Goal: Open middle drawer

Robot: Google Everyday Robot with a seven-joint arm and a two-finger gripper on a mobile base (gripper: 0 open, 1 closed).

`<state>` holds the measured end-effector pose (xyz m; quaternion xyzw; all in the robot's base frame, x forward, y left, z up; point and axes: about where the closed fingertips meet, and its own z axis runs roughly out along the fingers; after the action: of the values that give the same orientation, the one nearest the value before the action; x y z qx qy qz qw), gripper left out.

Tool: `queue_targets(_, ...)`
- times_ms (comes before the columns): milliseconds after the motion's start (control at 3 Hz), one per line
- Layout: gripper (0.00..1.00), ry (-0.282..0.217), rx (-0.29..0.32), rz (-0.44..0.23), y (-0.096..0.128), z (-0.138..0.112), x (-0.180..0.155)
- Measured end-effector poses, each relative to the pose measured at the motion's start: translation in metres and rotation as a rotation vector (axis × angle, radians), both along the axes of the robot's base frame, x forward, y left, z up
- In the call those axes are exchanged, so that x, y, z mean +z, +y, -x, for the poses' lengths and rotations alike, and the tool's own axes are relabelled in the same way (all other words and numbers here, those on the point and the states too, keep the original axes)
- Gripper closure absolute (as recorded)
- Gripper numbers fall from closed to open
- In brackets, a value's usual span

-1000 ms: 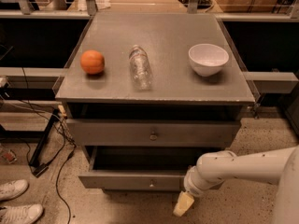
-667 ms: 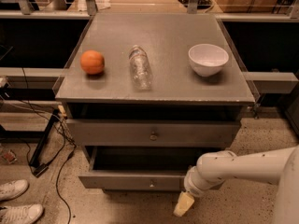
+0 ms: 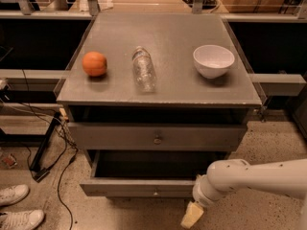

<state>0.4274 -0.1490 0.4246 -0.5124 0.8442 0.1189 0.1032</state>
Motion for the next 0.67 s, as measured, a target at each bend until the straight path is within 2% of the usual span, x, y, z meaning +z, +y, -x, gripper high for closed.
queue_targets(667,0.00,0.024,-0.021,-0.008,-0.0030,0.0089,0.0074)
